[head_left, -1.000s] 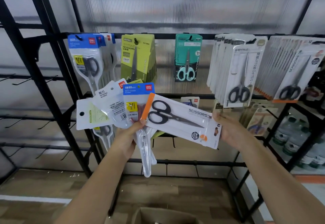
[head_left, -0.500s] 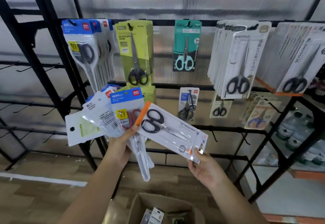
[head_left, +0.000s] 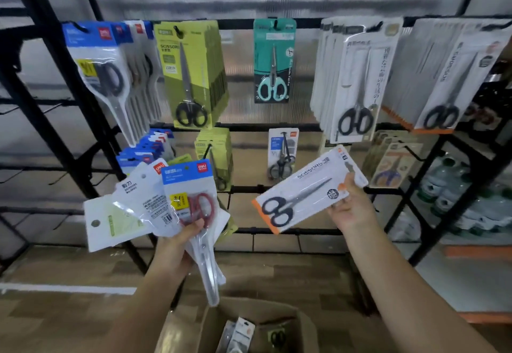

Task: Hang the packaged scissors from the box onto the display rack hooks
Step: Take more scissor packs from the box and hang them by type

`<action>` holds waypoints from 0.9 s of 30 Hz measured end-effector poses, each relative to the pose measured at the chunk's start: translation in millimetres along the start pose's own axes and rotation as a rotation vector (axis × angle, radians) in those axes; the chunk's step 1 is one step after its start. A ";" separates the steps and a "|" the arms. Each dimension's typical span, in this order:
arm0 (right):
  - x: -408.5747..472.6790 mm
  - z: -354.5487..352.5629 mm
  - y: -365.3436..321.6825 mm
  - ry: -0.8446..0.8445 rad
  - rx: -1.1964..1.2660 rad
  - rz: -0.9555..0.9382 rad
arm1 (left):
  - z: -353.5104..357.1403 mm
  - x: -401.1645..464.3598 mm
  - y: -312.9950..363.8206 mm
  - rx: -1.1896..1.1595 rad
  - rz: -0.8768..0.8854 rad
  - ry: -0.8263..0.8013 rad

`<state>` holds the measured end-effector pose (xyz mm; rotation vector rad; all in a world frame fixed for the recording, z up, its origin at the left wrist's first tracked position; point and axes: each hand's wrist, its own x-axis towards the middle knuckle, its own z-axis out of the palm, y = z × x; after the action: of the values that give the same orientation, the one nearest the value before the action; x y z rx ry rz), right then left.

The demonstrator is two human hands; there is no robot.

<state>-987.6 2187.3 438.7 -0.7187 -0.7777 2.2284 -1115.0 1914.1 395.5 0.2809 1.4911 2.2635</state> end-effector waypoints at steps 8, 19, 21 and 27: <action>-19.8 -19.5 -65.0 0.056 -0.099 -0.249 | 43.0 29.1 -30.3 -0.039 -0.123 -0.153; -31.7 -32.3 -179.0 0.471 -0.332 -0.656 | 136.4 32.6 -36.9 -0.056 -0.112 -0.295; -19.3 -27.4 -208.5 0.473 -0.489 -0.741 | 154.8 36.3 -34.3 -0.069 -0.051 -0.302; 29.2 6.0 -301.7 0.391 -0.629 -0.779 | 199.7 39.7 -26.1 -0.086 0.100 -0.246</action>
<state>-889.1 2388.9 642.7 -0.8992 -1.2915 1.0995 -1067.5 2106.1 450.5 0.5968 1.2764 2.2658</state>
